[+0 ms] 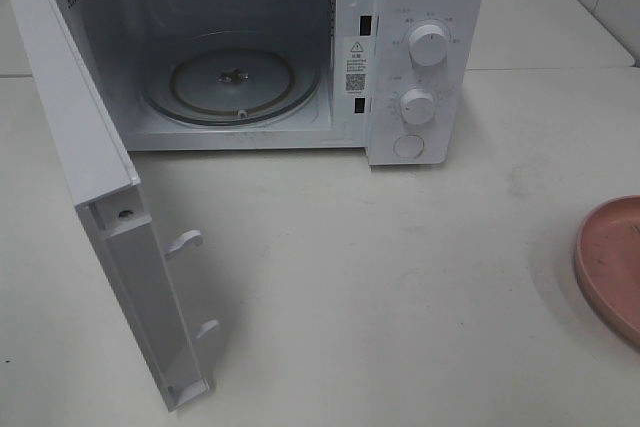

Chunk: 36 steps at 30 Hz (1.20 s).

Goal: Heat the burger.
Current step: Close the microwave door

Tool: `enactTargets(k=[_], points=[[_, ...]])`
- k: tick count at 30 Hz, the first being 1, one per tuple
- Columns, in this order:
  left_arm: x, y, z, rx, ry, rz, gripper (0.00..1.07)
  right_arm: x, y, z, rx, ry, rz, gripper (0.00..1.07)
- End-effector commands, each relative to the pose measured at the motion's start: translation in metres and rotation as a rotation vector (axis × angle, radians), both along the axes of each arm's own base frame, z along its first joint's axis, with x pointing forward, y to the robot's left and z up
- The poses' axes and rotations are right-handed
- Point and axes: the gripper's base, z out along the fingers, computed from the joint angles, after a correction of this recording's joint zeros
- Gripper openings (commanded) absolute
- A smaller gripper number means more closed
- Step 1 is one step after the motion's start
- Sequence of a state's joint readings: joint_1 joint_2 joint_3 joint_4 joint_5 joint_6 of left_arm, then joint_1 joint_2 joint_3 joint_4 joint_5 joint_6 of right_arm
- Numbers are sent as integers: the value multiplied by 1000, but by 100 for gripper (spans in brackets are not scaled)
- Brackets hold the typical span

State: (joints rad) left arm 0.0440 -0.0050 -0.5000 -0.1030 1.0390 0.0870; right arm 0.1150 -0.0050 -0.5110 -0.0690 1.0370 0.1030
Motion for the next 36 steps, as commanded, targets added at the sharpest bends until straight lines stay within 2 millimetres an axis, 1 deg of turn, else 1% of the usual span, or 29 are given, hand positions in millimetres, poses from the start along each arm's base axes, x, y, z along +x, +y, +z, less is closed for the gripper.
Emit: enactTargets(k=[1, 36], points=[[-1, 0, 0, -1, -19, 6, 101, -3, 0, -1, -3, -28, 0, 76], [-1, 0, 0, -2, -19, 5, 101, -3, 0, -1, -3, -28, 0, 76]])
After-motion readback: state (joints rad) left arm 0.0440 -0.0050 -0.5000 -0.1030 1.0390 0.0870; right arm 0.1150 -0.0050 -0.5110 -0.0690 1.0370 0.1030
